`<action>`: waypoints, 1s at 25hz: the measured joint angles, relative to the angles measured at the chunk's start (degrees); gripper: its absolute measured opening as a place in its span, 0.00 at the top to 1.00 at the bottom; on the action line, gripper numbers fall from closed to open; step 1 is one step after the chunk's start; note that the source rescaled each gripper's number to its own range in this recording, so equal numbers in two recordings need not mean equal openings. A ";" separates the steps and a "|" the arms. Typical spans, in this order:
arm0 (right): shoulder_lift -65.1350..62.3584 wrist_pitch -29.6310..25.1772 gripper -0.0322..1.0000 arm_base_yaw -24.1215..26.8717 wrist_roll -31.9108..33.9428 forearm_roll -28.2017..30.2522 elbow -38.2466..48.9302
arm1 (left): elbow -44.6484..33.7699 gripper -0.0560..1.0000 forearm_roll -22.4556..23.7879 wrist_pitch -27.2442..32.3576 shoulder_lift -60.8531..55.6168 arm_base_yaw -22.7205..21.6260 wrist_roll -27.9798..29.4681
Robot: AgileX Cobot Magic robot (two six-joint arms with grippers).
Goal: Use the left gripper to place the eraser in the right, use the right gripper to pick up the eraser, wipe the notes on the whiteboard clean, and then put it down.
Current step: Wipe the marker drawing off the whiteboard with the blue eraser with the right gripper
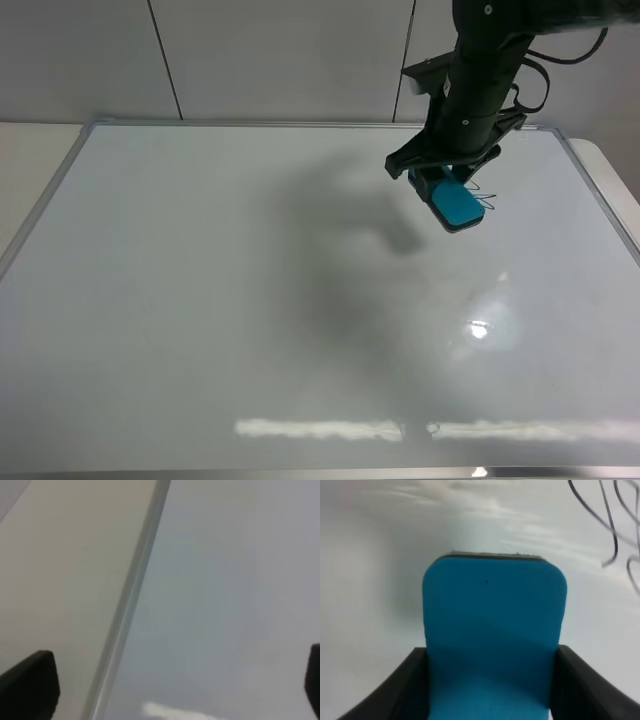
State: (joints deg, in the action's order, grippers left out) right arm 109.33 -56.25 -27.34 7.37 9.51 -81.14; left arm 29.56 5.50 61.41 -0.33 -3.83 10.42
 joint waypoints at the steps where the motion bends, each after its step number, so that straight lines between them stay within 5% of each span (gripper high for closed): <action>1: 2.19 -1.26 0.93 0.00 1.27 -0.25 -1.57 | 0.00 0.00 0.00 0.00 0.00 0.00 0.00; 13: 16.70 4.83 0.93 0.28 4.05 -2.85 -13.39 | 0.00 0.00 0.00 0.00 0.00 0.00 0.00; 25: 18.88 5.84 0.93 8.49 4.98 -2.17 -14.03 | 0.00 0.00 0.00 0.00 0.00 0.00 0.00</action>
State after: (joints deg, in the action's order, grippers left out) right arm 128.21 -50.41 -18.85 12.35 7.34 -95.17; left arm 29.56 5.50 61.41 -0.33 -3.83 10.42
